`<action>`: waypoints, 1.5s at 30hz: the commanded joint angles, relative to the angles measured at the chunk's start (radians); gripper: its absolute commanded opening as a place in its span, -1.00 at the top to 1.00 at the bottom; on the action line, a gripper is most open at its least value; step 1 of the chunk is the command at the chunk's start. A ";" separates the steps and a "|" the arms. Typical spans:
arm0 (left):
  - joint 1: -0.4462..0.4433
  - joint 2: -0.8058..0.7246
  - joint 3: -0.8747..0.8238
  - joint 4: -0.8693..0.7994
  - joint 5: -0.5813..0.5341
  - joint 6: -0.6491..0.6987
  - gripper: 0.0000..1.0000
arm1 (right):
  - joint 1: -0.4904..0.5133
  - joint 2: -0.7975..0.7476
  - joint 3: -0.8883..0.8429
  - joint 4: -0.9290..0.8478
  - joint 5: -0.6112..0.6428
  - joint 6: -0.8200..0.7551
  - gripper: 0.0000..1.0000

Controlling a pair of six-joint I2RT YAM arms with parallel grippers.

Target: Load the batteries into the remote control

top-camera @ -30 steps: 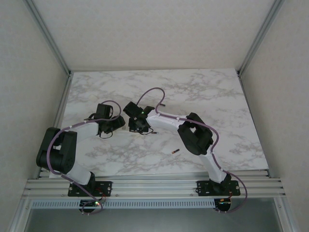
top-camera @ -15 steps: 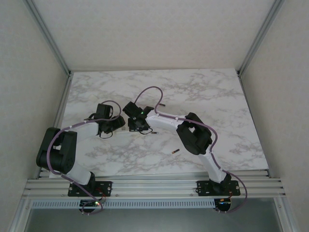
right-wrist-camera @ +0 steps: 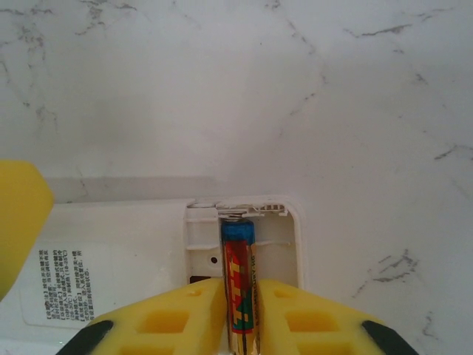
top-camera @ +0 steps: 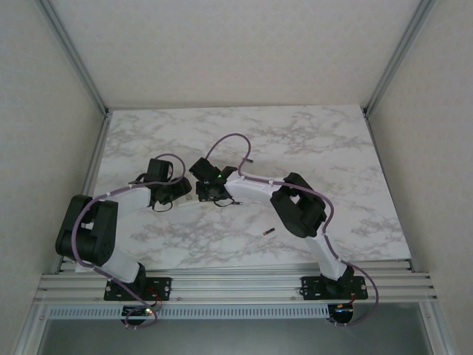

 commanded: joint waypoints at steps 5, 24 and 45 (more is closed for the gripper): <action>-0.001 -0.003 -0.015 -0.013 0.007 0.007 -0.28 | 0.014 -0.019 -0.015 0.051 0.016 -0.003 0.46; -0.002 -0.012 -0.015 -0.015 -0.001 0.006 -0.29 | -0.001 -0.178 -0.080 0.029 0.057 0.017 0.52; -0.014 -0.357 0.064 -0.185 -0.088 0.041 -0.99 | -0.138 -0.465 -0.461 -0.112 -0.083 0.752 0.05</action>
